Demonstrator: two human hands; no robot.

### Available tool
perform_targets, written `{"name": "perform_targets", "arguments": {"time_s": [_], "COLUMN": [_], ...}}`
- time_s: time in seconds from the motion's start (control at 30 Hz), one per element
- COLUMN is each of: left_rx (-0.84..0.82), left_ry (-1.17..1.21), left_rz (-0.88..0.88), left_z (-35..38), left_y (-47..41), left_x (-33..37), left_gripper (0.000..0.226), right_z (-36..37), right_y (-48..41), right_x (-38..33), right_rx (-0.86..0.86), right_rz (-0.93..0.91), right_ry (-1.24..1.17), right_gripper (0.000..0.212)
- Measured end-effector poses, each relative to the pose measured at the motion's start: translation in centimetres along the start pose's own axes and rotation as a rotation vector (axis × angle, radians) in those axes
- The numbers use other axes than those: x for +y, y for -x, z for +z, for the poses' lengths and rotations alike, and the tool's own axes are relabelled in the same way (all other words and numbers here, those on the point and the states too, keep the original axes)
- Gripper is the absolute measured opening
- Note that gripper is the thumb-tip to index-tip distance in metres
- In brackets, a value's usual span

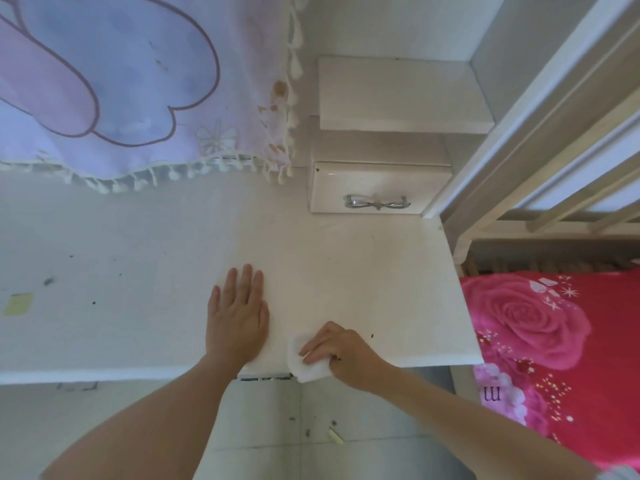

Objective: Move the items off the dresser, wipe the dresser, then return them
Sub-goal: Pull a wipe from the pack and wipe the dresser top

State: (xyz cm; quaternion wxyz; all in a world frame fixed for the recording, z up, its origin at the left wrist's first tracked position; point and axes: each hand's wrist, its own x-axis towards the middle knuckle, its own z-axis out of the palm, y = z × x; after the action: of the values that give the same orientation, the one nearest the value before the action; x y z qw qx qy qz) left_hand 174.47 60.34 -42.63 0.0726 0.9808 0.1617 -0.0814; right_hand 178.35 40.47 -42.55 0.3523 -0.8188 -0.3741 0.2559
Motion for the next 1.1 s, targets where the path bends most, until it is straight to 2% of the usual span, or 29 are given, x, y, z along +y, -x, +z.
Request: {"name": "perform_targets", "arguments": {"time_s": [0.03,0.07,0.13,0.2,0.27,0.3,0.37,0.43,0.5,0.57,0.67,0.77,0.83,0.9,1.0,1.1], "left_rx": [0.004,0.011,0.009,0.004,0.008,0.014,0.023,0.035,0.034,0.039,0.030,0.039,0.031,0.036,0.021,0.018], "left_ry": [0.011,0.013,0.004,-0.007,-0.013,-0.010,0.006,0.022,0.026,0.036,0.062,0.077,0.071,0.047,0.013,-0.017], "left_rz": [-0.002,-0.002,-0.004,-0.009,-0.008,-0.009,-0.020,-0.023,-0.027,-0.026,-0.031,-0.029,-0.034,-0.037,-0.035,-0.018], "left_z": [0.0,0.0,-0.1,-0.1,-0.1,-0.1,0.1,0.2,0.3,0.3,0.4,0.4,0.2,0.1,-0.2,-0.1], "left_y": [0.0,0.0,-0.1,-0.1,-0.2,-0.2,-0.3,-0.3,-0.2,-0.2,-0.1,0.0,0.0,-0.1,-0.1,-0.2], "left_x": [0.0,0.0,0.0,-0.1,-0.1,-0.1,-0.1,-0.2,-0.2,-0.2,-0.2,-0.1,0.0,0.0,0.1,0.0], "left_gripper": [0.055,0.055,0.054,0.053,0.053,0.053,0.054,0.055,0.056,0.058,0.065,0.068,0.066,0.060,0.055,0.054], "right_z": [-1.1,-2.5,-6.5,-11.8,-16.0,-17.2,-16.8,-13.9,-10.0,-5.7,-0.7,0.7,-1.4,-5.4,-11.8,-13.4], "right_y": [0.0,-0.5,-2.0,-3.7,-4.8,-4.9,-4.8,-3.8,-1.6,1.3,4.3,4.5,3.0,0.4,-3.5,-5.4], "right_x": [-0.5,-0.5,0.6,3.4,7.5,9.0,10.8,10.5,8.0,6.3,3.9,1.4,0.9,1.9,6.0,8.8], "right_rx": [-0.024,0.030,0.291,0.583,0.754,0.768,0.696,0.573,0.397,0.292,0.144,0.036,0.165,0.371,0.634,0.635], "right_rz": [0.048,0.071,0.179,0.345,0.516,0.582,0.593,0.455,0.192,-0.058,-0.171,-0.134,-0.100,0.010,0.268,0.435], "right_ry": [-0.065,-0.121,-0.245,-0.214,-0.136,-0.078,0.039,0.091,0.103,0.095,0.051,-0.037,-0.140,-0.203,-0.009,0.181], "right_gripper": [0.055,0.054,0.049,0.049,0.036,0.029,0.032,0.042,0.033,0.033,0.036,0.041,0.048,0.042,0.044,0.048]}}
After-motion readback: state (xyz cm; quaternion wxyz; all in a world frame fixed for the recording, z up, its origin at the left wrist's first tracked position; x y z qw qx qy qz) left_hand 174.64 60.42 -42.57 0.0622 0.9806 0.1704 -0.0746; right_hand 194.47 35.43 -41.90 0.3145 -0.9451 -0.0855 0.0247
